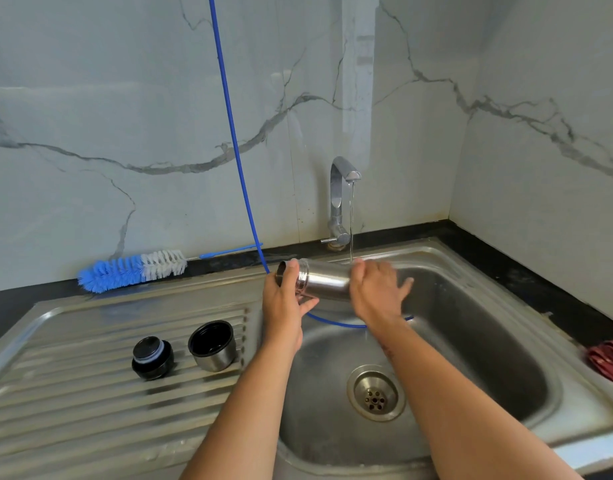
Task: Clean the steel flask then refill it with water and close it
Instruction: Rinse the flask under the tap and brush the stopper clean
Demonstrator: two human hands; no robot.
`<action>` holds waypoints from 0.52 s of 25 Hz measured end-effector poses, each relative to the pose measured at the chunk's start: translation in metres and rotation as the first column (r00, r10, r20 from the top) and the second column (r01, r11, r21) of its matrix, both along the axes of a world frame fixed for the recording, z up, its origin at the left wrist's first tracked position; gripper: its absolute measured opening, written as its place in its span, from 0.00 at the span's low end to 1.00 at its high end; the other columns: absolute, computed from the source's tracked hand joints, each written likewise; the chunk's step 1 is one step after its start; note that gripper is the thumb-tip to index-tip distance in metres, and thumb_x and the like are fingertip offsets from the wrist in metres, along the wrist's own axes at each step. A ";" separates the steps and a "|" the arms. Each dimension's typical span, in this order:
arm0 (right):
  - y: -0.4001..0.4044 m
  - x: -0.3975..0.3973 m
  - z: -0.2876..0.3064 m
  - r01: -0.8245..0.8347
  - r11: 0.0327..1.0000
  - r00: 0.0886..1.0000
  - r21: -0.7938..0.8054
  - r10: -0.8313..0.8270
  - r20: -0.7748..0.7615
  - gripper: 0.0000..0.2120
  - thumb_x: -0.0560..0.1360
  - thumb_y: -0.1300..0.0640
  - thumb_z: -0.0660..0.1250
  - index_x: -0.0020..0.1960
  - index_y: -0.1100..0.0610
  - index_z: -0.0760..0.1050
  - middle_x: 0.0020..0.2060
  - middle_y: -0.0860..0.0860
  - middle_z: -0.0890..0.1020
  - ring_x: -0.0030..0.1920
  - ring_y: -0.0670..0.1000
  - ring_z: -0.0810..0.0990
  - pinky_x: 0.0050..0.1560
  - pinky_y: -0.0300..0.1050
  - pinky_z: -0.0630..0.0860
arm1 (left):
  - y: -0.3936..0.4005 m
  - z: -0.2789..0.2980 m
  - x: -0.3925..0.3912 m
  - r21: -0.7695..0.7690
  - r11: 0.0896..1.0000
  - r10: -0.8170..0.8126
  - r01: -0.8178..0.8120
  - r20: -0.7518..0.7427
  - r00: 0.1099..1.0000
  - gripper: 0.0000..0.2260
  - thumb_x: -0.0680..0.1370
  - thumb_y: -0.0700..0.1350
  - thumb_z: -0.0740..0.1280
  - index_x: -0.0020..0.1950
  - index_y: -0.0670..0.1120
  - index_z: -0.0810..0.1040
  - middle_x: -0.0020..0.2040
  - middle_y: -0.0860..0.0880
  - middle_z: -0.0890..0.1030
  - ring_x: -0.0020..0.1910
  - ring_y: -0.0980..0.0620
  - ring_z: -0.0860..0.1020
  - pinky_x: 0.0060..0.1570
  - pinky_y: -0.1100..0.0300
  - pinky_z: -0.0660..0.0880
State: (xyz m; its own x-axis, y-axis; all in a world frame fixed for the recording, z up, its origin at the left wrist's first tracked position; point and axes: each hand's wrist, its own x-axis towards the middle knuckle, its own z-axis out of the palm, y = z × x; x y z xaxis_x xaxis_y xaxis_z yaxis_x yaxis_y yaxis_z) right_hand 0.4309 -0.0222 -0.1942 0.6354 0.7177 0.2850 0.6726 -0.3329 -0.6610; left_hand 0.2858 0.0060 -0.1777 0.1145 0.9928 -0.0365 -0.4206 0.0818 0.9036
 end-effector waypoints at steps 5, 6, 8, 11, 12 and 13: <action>-0.003 -0.025 0.018 -0.425 0.890 0.867 0.163 0.348 0.358 0.20 0.86 0.46 0.47 0.51 0.51 0.76 0.46 0.48 0.82 0.50 0.54 0.80 0.51 0.51 0.72 | -0.002 -0.001 0.002 0.047 0.999 -0.003 0.003 0.004 1.000 0.11 0.82 0.49 0.67 0.59 0.43 0.75 0.51 0.39 0.82 0.51 0.43 0.83 0.45 0.48 0.84; -0.005 -0.014 0.013 -0.417 0.895 0.871 0.157 0.344 0.350 0.19 0.86 0.47 0.48 0.52 0.50 0.76 0.47 0.48 0.82 0.52 0.54 0.80 0.52 0.50 0.70 | 0.000 -0.001 -0.001 0.052 0.999 0.017 -0.018 0.010 1.000 0.11 0.82 0.49 0.67 0.59 0.43 0.76 0.52 0.40 0.82 0.52 0.42 0.83 0.47 0.47 0.84; -0.009 0.009 0.004 -0.219 0.975 0.956 0.046 0.205 0.208 0.20 0.86 0.47 0.47 0.48 0.50 0.76 0.47 0.51 0.81 0.55 0.58 0.80 0.62 0.56 0.68 | 0.004 -0.001 -0.007 0.053 0.997 0.053 -0.054 0.009 0.999 0.11 0.81 0.50 0.68 0.58 0.44 0.77 0.55 0.39 0.82 0.55 0.42 0.83 0.49 0.44 0.83; -0.008 0.021 0.001 0.011 0.988 1.000 -0.156 -0.012 -0.008 0.26 0.85 0.47 0.45 0.57 0.56 0.80 0.56 0.59 0.82 0.63 0.61 0.77 0.76 0.71 0.54 | 0.002 0.000 -0.007 0.061 0.997 0.039 -0.039 0.002 0.999 0.09 0.82 0.49 0.68 0.58 0.45 0.77 0.55 0.42 0.82 0.55 0.43 0.83 0.50 0.44 0.83; -0.004 0.015 0.004 0.009 0.990 1.000 -0.143 -0.005 0.024 0.26 0.85 0.48 0.44 0.58 0.58 0.80 0.58 0.61 0.82 0.65 0.61 0.76 0.76 0.71 0.54 | 0.000 0.000 -0.004 0.063 0.998 0.029 -0.029 -0.002 1.000 0.09 0.82 0.49 0.68 0.58 0.46 0.77 0.54 0.42 0.83 0.55 0.44 0.83 0.50 0.45 0.83; -0.002 0.005 0.010 -0.033 0.995 0.995 -0.096 0.042 0.093 0.26 0.86 0.48 0.44 0.57 0.58 0.80 0.57 0.61 0.82 0.64 0.62 0.77 0.75 0.69 0.59 | -0.001 0.000 -0.001 0.065 0.998 0.017 -0.016 -0.006 1.000 0.09 0.82 0.49 0.68 0.58 0.46 0.77 0.53 0.43 0.83 0.54 0.44 0.83 0.50 0.46 0.83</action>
